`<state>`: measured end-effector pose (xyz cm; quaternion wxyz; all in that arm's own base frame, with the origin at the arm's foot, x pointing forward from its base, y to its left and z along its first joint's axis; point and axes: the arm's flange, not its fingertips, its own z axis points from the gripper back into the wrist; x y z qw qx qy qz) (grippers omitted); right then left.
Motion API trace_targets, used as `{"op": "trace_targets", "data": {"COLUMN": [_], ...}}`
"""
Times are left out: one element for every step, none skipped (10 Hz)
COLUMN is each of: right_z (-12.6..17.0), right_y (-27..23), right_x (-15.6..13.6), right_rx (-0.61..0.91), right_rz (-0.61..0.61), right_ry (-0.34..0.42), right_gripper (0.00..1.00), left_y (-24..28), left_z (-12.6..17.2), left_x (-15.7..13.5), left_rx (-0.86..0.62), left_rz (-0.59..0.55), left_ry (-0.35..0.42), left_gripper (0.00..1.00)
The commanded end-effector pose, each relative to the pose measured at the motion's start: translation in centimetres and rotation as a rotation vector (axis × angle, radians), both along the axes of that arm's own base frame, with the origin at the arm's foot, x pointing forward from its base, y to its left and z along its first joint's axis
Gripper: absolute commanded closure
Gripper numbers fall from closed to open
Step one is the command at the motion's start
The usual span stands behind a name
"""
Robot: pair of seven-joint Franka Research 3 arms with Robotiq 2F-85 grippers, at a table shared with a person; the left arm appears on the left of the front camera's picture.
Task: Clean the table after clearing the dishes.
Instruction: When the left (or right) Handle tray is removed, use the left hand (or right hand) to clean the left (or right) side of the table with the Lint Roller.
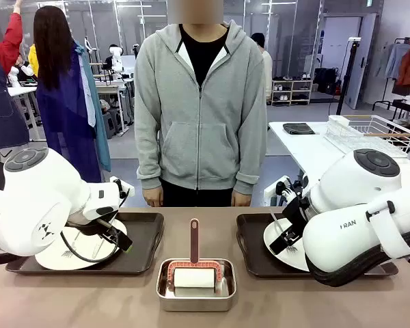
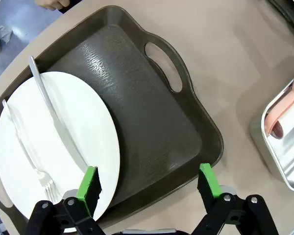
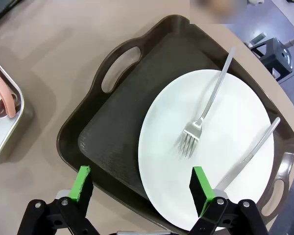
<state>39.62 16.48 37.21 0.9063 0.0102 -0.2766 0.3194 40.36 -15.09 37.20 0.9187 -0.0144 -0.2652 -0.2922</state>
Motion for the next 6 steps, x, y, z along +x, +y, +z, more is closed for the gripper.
{"op": "trace_targets", "data": {"right_z": [0.0, 0.0, 0.0, 0.0, 0.0, 0.0], "right_y": [0.0, 0.0, 0.0, 0.0, 0.0, 0.0], "right_x": [0.0, 0.0, 0.0, 0.0, 0.0, 0.0], "right_rx": [0.0, 0.0, 0.0, 0.0, 0.0, 0.0], "right_rz": [0.0, 0.0, 0.0, 0.0, 0.0, 0.0], "right_ry": [0.0, 0.0, 0.0, 0.0, 0.0, 0.0], "right_gripper": [0.0, 0.0, 0.0, 0.0, 0.0, 0.0], "left_y": [-0.02, -0.02, -0.02, -0.02, -0.02, -0.02], "left_z": [0.0, 0.0, 0.0, 0.0, 0.0, 0.0], "left_x": [-0.01, -0.01, -0.01, -0.01, -0.01, -0.01], "left_rx": [0.0, 0.0, 0.0, 0.0, 0.0, 0.0], "left_rz": [0.0, 0.0, 0.0, 0.0, 0.0, 0.0], "left_ry": [0.0, 0.0, 0.0, 0.0, 0.0, 0.0], "left_gripper": [0.0, 0.0, 0.0, 0.0, 0.0, 0.0]}}
